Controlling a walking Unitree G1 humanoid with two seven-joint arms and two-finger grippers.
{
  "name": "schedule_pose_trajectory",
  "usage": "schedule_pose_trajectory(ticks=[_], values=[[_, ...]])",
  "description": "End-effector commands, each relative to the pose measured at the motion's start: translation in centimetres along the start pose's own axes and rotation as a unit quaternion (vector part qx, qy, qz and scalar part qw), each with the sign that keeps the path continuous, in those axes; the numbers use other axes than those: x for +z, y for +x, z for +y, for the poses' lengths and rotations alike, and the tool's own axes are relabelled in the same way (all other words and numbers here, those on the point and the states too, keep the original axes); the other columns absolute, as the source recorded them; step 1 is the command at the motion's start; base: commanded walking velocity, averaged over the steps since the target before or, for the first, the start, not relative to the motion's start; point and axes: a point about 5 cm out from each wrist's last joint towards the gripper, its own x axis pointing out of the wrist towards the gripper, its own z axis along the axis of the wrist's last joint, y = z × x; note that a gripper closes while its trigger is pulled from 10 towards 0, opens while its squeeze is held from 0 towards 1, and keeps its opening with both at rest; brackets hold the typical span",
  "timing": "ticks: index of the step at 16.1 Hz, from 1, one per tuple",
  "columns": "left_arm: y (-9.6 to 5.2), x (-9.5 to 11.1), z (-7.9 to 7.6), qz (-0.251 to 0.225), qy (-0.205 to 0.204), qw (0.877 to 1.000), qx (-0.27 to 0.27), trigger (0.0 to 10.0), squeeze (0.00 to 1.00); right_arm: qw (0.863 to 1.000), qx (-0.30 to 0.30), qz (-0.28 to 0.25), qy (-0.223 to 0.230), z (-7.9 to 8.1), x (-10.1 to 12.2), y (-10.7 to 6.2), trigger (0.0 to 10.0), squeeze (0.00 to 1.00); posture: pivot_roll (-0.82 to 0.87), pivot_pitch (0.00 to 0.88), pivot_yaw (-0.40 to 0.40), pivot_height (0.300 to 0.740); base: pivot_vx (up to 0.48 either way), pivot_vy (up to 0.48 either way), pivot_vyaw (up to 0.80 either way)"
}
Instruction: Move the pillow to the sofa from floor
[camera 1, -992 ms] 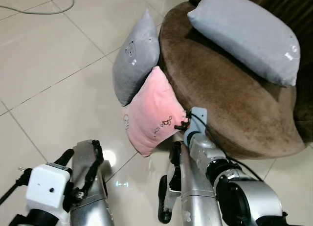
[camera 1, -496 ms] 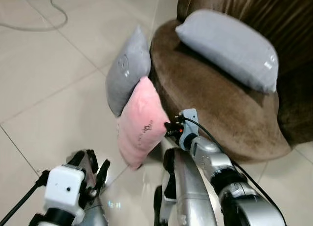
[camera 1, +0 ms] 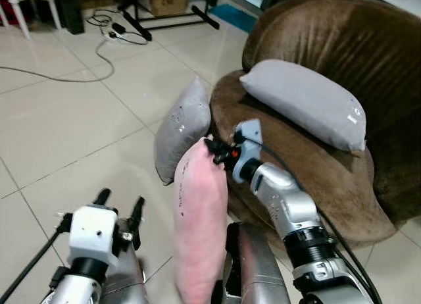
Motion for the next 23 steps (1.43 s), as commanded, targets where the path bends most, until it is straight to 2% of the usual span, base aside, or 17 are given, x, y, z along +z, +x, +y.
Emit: schedule_pose_trajectory(ticks=[1,3,4,5,6,7,8,9,10,11,13,17,19,23], values=[[0.2,-0.2,0.0,0.001,0.003,1.0,0.005,10.0,0.0,0.999,-0.013,-0.033,-0.008,-0.4,1.7,-0.5,0.0,0.0,0.21,0.0,-0.18,0.521,0.0,0.0,0.0],[1.3,0.1,1.0,-0.011,0.001,0.999,0.037,10.0,0.0,0.996,-0.041,-0.074,-0.024,-0.7,4.0,-1.5,0.0,0.0,0.19,0.0,-0.139,0.521,0.0,0.0,0.0],[1.6,0.2,1.2,-0.012,0.001,0.999,0.041,10.0,0.0,0.995,-0.047,-0.08,-0.027,-0.8,4.2,-1.7,0.0,0.0,0.18,0.0,-0.134,0.521,0.0,0.0,0.0],[2.4,0.1,1.1,-0.019,0.004,0.999,0.035,10.0,0.0,0.993,-0.076,-0.088,-0.028,-1.5,4.2,-2.9,0.0,0.0,0.16,0.0,-0.121,0.521,0.0,0.0,0.0],[2.8,0.1,0.9,-0.023,0.005,0.999,0.032,10.0,0.0,0.991,-0.111,-0.074,-0.031,-2.2,3.7,-3.8,3.2,0.0,0.15,0.0,-0.115,0.521,0.0,0.0,0.0],[3.4,0.3,0.6,-0.032,0.005,0.999,0.029,10.0,0.0,0.988,-0.137,-0.057,-0.033,-2.9,3.2,-4.8,10.0,0.0,0.16,0.0,-0.121,0.521,0.0,0.0,0.0],[4.1,0.4,0.1,-0.037,0.012,0.999,0.024,10.0,0.0,0.986,-0.148,-0.062,-0.04,-3.5,3.0,-5.8,10.0,0.0,0.17,0.0,-0.116,0.521,0.0,0.0,0.0],[4.9,0.3,-0.2,-0.039,0.033,0.999,0.017,10.0,0.0,0.981,-0.183,-0.043,-0.055,-4.6,2.0,-7.2,10.0,0.0,0.17,0.0,-0.123,0.521,0.0,0.0,0.0],[5.5,0.8,-0.2,-0.05,0.025,0.998,0.012,10.0,0.0,0.976,-0.207,-0.04,-0.06,-5.0,2.0,-8.0,10.0,0.0,0.15,0.0,-0.101,0.521,0.0,0.0,0.0],[5.9,0.8,0.2,-0.052,0.024,0.998,0.017,10.0,0.0,0.975,-0.208,-0.056,-0.046,-4.8,2.1,-8.2,10.0,0.0,0.13,0.0,-0.068,0.526,0.0,0.0,0.0],[6.6,0.7,0.5,-0.053,0.027,0.998,0.007,10.0,0.0,0.974,-0.213,-0.064,-0.038,-4.1,2.2,-8.3,10.0,0.0,0.11,0.0,-0.022,0.551,0.0,0.0,0.0],[7.3,1.2,0.4,-0.063,0.037,0.997,-0.005,10.0,0.0,0.972,-0.223,-0.064,-0.03,-3.7,1.6,-8.6,10.0,0.0,0.12,0.0,0.01,0.586,0.0,0.0,0.0],[7.8,1.7,0.3,-0.072,0.039,0.997,-0.017,10.0,0.0,0.972,-0.22,-0.079,-0.022,-3.3,2.2,-8.2,10.0,0.0,0.13,0.0,0.025,0.611,0.0,0.0,0.0],[8.6,2.2,0.8,-0.085,0.039,0.996,-0.015,10.0,0.0,0.972,-0.21,-0.104,-0.036,-2.8,4.7,-7.3,10.0,0.0,0.13,0.0,0.003,0.651,0.0,0.0,0.0]])
